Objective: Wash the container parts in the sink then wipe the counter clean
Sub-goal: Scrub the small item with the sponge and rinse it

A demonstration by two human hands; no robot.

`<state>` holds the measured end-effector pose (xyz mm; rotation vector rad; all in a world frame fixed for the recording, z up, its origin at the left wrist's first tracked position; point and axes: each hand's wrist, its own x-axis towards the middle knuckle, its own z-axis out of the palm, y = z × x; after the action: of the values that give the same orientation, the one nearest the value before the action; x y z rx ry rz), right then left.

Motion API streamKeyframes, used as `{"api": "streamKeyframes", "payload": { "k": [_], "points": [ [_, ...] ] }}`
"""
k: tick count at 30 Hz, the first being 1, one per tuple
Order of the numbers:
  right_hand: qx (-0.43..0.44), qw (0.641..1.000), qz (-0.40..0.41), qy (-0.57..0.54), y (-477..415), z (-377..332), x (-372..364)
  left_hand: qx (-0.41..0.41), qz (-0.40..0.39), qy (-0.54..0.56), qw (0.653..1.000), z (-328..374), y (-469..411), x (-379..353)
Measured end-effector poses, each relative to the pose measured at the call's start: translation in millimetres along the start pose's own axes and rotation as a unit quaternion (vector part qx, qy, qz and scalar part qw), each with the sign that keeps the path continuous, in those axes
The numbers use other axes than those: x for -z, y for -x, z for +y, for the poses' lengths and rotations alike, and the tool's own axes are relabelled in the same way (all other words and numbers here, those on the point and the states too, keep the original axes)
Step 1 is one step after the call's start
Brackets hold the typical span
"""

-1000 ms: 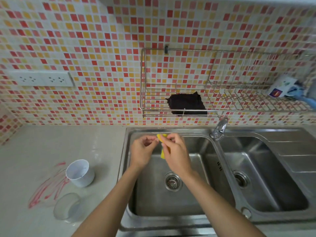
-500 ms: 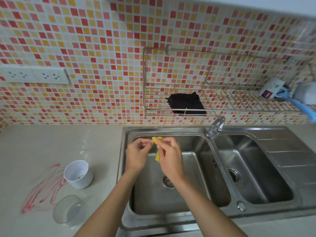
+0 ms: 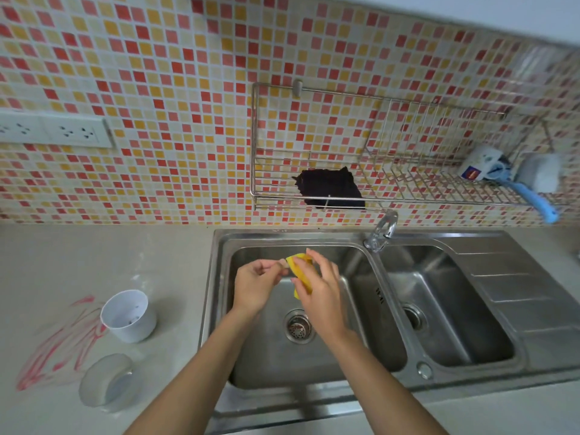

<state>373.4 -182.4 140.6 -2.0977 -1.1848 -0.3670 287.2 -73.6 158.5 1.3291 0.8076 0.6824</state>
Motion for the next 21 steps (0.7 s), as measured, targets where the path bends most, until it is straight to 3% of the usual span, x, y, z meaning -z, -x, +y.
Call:
{"api": "streamKeyframes", "payload": {
  "k": [9,14,18,21],
  "points": [
    [0.137,0.987,-0.006,0.084,-13,42,21,0.066,-0.023,0.038,0.997,-9,8,-33],
    [0.182,0.979,-0.012,0.086,-21,64,33,0.004,-0.029,-0.021,0.999,-6,11,-47],
    [0.209,0.975,-0.035,0.066,-32,76,38,-0.104,-0.059,-0.16,0.98,-4,6,-49],
    [0.151,0.987,-0.025,0.039,-38,95,33,-0.122,-0.012,-0.186,0.975,-3,1,-54]
  ]
}}
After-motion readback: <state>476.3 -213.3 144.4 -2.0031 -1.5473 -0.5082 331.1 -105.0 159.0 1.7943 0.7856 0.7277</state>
